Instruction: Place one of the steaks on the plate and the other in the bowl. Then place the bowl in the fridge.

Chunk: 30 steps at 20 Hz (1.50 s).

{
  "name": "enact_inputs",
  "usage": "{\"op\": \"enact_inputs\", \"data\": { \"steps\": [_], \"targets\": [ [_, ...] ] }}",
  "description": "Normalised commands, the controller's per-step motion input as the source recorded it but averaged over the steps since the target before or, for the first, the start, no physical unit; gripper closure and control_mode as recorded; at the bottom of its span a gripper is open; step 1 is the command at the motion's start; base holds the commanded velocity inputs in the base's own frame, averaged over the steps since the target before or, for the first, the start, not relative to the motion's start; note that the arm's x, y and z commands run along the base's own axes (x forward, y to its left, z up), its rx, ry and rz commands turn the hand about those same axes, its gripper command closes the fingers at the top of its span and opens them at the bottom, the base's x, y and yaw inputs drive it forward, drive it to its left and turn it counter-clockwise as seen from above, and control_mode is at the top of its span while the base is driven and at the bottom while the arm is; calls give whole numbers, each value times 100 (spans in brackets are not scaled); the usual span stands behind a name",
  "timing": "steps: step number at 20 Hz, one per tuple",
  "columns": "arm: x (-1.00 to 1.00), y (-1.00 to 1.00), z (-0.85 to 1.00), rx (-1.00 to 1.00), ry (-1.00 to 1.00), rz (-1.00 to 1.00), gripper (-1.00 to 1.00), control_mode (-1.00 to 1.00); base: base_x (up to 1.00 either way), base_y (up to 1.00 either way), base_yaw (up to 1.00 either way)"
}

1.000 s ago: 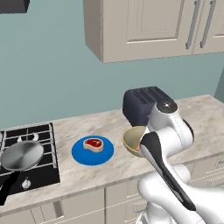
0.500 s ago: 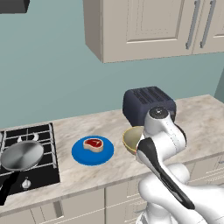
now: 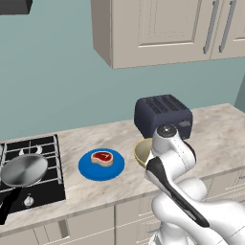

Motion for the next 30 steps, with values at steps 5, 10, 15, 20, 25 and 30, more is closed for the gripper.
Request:
{"op": "enact_inputs", "data": {
  "steps": [5,10,15,20,25,30],
  "targets": [
    [15,-4,-39,0,-9,4,-100,-100,0,0,0],
    [5,0,-42,-4,-1,0,-100,-100,0,0,0],
    [9,0,-77,-14,-10,0,-100,-100,0,0,0],
    [12,-1,-73,-9,-13,0,-100,-100,0,0,0],
    [7,-14,-80,-4,-11,0,-100,-100,0,0,0],
    [19,-29,-80,-4,-7,0,-100,-100,0,0,0]
  ]
}}
